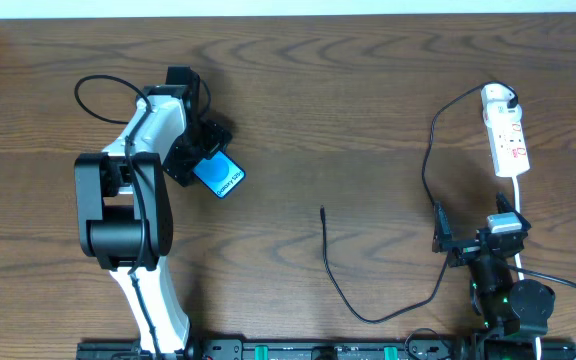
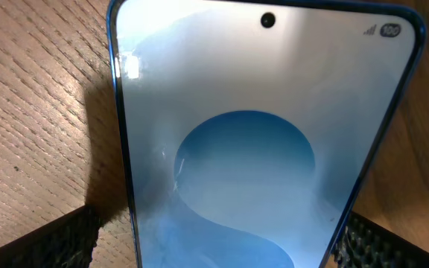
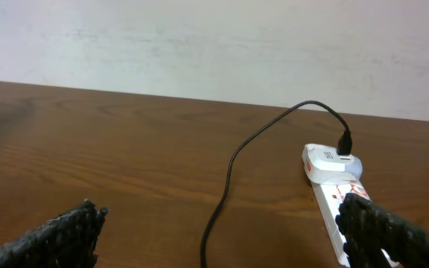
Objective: Plug charger to phone and switch on socket
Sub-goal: 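Lower the left gripper and close it on the phone's sides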
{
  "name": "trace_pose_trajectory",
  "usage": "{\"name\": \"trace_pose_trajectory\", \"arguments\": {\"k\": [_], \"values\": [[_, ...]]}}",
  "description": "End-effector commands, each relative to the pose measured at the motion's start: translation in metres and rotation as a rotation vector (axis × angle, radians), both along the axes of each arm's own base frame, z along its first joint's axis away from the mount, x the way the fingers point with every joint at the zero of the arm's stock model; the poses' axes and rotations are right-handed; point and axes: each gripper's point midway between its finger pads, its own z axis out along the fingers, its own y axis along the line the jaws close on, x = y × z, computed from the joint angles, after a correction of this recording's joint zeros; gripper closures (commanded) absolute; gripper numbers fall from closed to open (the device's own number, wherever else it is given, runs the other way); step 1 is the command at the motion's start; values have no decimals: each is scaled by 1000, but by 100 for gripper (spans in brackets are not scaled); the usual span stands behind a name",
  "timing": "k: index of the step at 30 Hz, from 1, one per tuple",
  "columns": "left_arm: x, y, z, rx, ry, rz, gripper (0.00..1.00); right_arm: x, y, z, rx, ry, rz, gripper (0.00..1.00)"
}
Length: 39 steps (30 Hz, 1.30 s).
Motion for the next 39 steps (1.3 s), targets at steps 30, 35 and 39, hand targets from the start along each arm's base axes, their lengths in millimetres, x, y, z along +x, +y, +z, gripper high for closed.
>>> {"name": "trace_pose_trajectory", "arguments": {"k": [30,35,39], "values": [[-14,-5,-20,-32,53,-15,20,0,-1,0,-10,-1,-7,1],[-14,-5,-20,-32,54,-15,20,0,-1,0,-10,-1,-7,1],[-14,-5,-20,-32,55,-15,18,0,-1,0,-10,-1,-7,1]]}}
